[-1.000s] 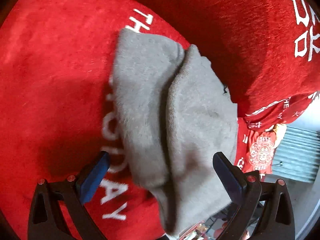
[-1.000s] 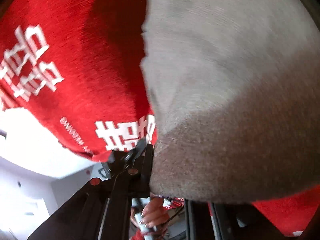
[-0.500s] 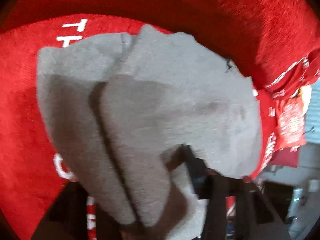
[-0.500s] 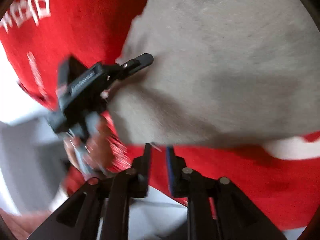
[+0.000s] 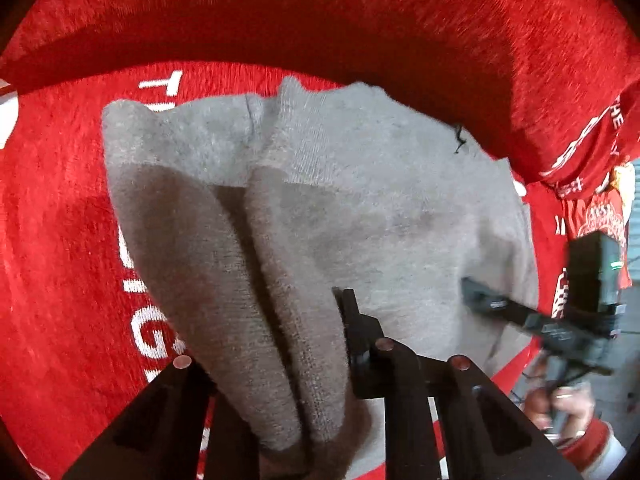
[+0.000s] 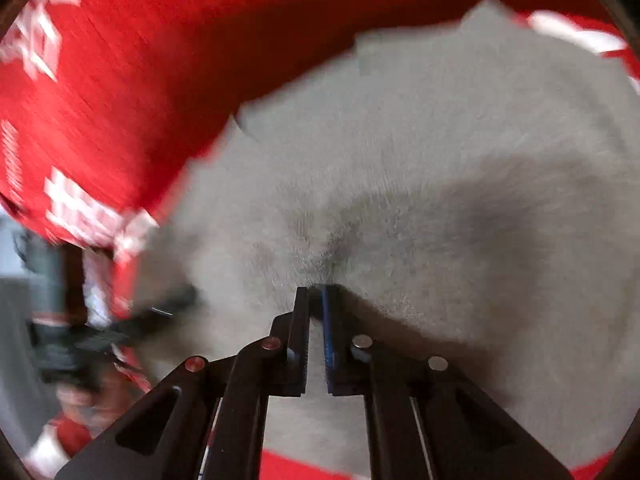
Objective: Fold small clothes
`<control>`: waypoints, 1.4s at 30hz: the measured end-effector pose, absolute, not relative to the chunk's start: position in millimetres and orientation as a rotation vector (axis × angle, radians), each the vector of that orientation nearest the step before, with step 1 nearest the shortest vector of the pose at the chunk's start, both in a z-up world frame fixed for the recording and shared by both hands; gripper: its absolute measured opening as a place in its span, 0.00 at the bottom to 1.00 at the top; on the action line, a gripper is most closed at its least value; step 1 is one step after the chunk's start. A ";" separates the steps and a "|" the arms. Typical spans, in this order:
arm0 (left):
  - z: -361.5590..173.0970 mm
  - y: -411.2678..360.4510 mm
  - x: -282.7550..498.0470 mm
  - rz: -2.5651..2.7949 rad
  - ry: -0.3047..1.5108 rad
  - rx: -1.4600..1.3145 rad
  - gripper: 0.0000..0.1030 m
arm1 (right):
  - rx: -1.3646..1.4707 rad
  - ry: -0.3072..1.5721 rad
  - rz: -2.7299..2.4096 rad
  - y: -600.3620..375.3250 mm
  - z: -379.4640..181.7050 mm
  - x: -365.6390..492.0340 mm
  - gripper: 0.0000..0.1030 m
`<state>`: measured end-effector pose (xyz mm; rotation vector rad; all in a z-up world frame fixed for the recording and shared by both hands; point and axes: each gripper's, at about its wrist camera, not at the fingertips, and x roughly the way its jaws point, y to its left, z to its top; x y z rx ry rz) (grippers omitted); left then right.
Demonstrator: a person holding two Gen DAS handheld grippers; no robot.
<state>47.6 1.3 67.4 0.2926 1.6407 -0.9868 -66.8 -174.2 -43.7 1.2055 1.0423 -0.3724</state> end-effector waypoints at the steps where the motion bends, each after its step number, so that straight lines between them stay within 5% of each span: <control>1: 73.0 0.6 47.8 -0.993 1.639 0.270 0.18 | 1.216 1.044 -0.363 -175.9 -43.4 -66.2 0.03; 14: 186.1 -150.4 -67.1 -1.379 1.432 0.305 0.17 | 1.490 0.758 -0.246 -222.6 -20.1 -163.9 0.10; 25: 103.8 -236.4 -184.6 -1.292 1.387 0.684 0.18 | 1.706 0.681 -0.337 -250.9 -64.8 -234.7 0.10; 31: 132.0 -233.6 -201.6 -1.363 1.322 0.705 0.52 | 1.789 0.598 -0.331 -253.1 -74.0 -240.9 0.13; 34: 152.4 -218.3 -198.3 -1.392 1.296 0.675 0.57 | 1.809 0.561 -0.333 -256.0 -71.4 -246.7 0.22; 37: 165.5 -202.9 -182.4 -1.335 1.296 0.617 0.59 | 1.858 0.486 -0.311 -268.3 -66.8 -265.7 0.43; 39: 172.6 -186.1 -163.0 -1.259 1.284 0.577 0.84 | 1.905 0.404 -0.284 -272.3 -67.6 -269.6 0.60; 42: 176.5 -162.0 -130.7 -1.129 1.247 0.541 0.86 | 1.936 0.320 -0.267 -281.7 -63.9 -267.9 0.73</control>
